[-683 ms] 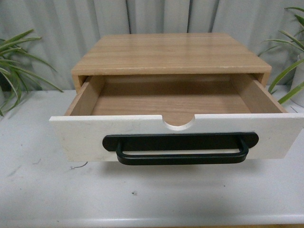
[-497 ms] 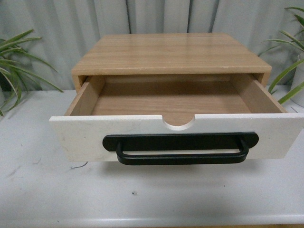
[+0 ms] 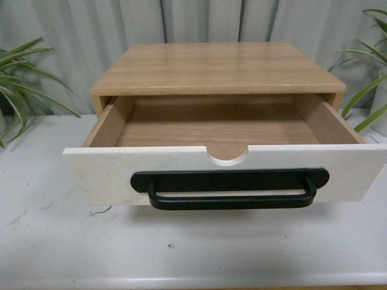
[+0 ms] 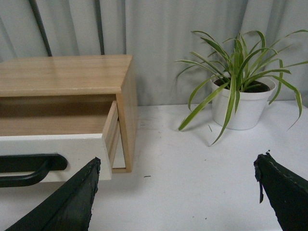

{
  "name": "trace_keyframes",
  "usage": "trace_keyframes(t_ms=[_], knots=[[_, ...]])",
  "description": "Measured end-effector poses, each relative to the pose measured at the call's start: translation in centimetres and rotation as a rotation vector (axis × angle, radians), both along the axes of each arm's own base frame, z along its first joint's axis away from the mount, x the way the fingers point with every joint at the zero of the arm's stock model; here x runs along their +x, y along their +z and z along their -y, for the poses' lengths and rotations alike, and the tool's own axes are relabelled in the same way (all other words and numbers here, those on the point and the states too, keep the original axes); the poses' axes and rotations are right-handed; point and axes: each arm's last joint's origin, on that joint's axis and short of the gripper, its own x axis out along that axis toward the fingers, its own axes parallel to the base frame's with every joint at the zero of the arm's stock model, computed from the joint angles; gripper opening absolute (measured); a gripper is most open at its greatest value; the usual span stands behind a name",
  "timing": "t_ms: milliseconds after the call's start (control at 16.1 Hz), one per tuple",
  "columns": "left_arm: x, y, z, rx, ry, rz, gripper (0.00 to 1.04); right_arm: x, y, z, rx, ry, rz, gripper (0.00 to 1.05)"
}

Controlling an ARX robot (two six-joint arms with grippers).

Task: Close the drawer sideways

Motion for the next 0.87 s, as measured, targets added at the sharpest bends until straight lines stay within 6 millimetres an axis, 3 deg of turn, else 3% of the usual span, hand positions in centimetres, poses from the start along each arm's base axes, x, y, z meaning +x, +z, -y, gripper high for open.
trace_keyframes(t_ms=[372,434,497,559,683,869], knots=[[0.0,-0.1,0.0,-0.008,0.009,-0.016,0.98,0.1,-0.2,0.0,0.045,0.028,-0.046,0.98],[0.0,-0.2,0.3,-0.072,0.127,-0.202,0.98,0.9,0.3,0.4,0.143,0.039,-0.079,0.98],[0.8,1.1,0.5,-0.118,0.276,-0.294,0.98,2.1,1.6,0.4,0.192,0.053,-0.058,0.98],[1.9,3.2,-0.2,-0.152,0.412,-0.214,0.98,3.2,3.2,0.1,0.184,0.099,-0.006,0.98],[4.6,7.2,-0.1,-0.088,0.301,-0.114,0.98,6.4,6.2,-1.4,0.051,0.236,0.073,0.98],[9.4,8.6,1.3,0.318,-0.062,-0.288,0.98,11.5,7.6,-3.8,-0.414,0.472,0.108,0.98]])
